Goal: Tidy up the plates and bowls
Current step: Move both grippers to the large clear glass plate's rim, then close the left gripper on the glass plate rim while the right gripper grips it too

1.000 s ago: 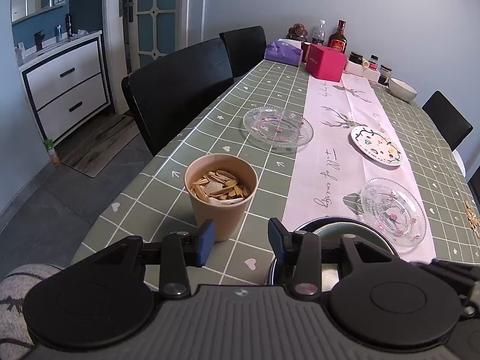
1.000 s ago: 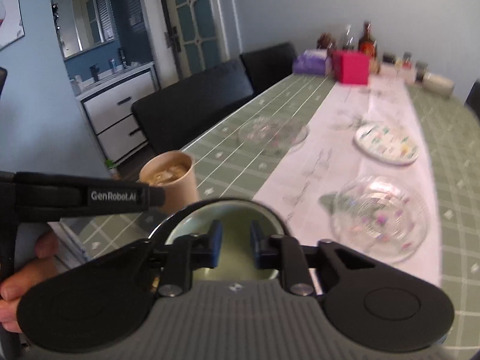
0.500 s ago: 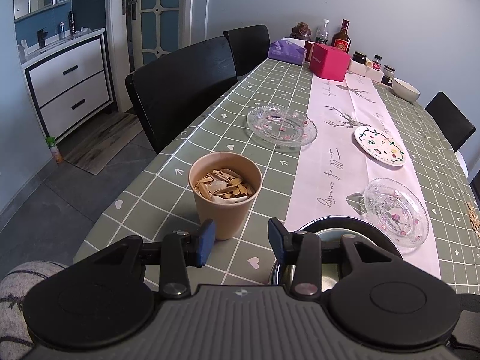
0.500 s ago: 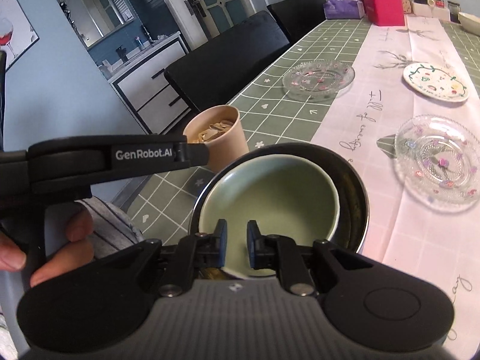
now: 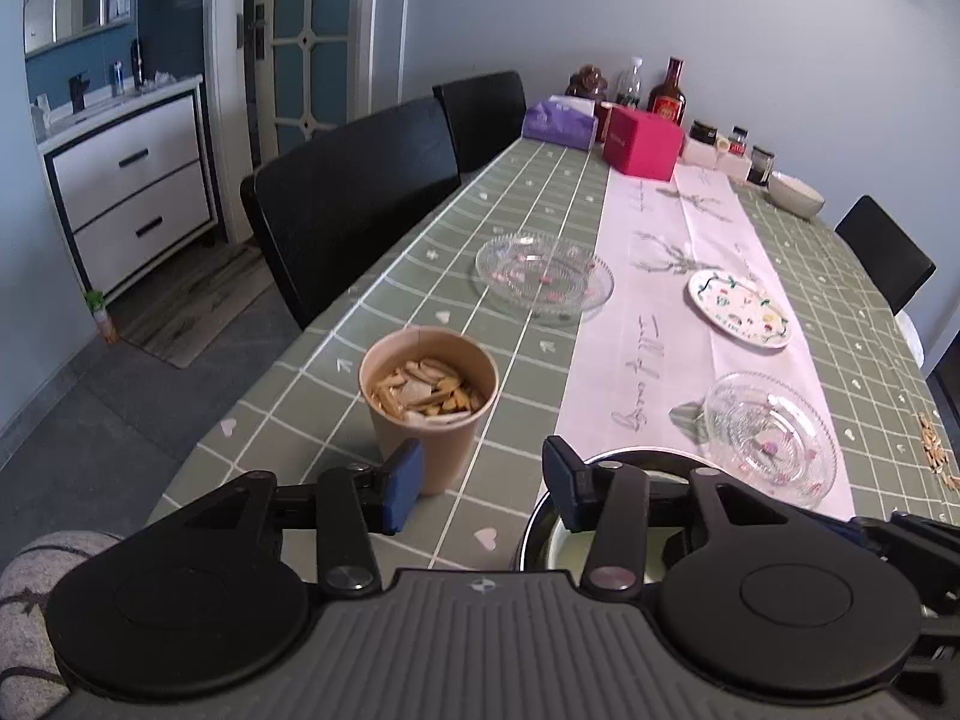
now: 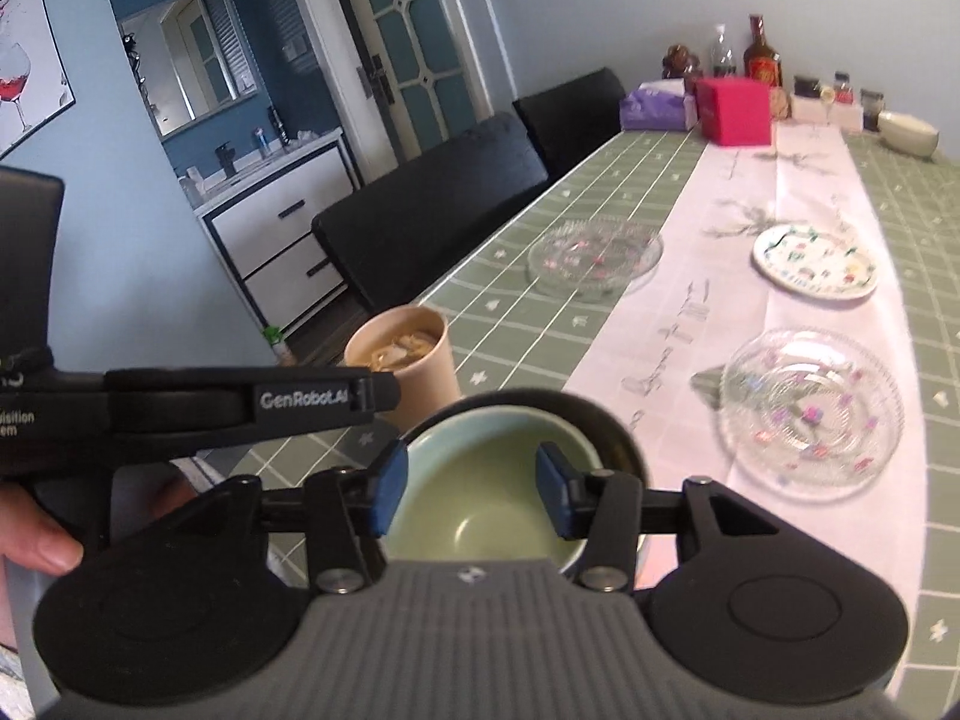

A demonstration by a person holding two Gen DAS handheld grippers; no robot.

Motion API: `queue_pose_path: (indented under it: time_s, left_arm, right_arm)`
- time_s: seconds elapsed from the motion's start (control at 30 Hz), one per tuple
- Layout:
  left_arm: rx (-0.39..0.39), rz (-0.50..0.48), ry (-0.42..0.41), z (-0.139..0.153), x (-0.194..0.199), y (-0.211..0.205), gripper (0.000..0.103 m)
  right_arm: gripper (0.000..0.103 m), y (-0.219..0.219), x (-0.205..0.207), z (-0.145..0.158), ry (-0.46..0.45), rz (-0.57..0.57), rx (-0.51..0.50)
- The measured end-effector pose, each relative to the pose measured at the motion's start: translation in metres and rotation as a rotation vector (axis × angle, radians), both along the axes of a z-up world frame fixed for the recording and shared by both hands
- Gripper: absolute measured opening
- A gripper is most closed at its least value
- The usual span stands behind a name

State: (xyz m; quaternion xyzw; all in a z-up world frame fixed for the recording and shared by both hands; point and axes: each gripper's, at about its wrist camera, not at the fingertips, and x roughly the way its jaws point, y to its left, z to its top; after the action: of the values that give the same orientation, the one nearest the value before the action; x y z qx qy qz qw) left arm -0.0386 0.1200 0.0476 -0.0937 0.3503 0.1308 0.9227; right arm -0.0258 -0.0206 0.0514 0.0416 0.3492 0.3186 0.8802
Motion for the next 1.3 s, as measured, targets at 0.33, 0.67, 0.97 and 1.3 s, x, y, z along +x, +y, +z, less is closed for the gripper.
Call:
queue_pose_path:
  time_s: [0.33, 0.67, 0.97, 1.3]
  left_arm:
    - [0.028, -0.095, -0.040, 0.029, 0.001, -0.035, 0.069]
    - [0.123, -0.446, 0.080, 0.037, 0.063, -0.086, 0.074]
    - [0.001, -0.688, 0.295, -0.006, 0.159, -0.089, 0.073]
    - [-0.103, -0.638, 0.408, -0.063, 0.224, -0.065, 0.069]
  right_arm:
    - [0.072, -0.059, 0.001, 0.022, -0.105, -0.215, 0.022]
    - [0.077, -0.127, 0.029, 0.007, -0.097, -0.485, 0.001]
    - [0.078, -0.185, 0.074, -0.053, 0.163, -0.659, 0.162]
    - [0.072, -0.187, 0.093, -0.102, 0.203, -0.722, 0.235]
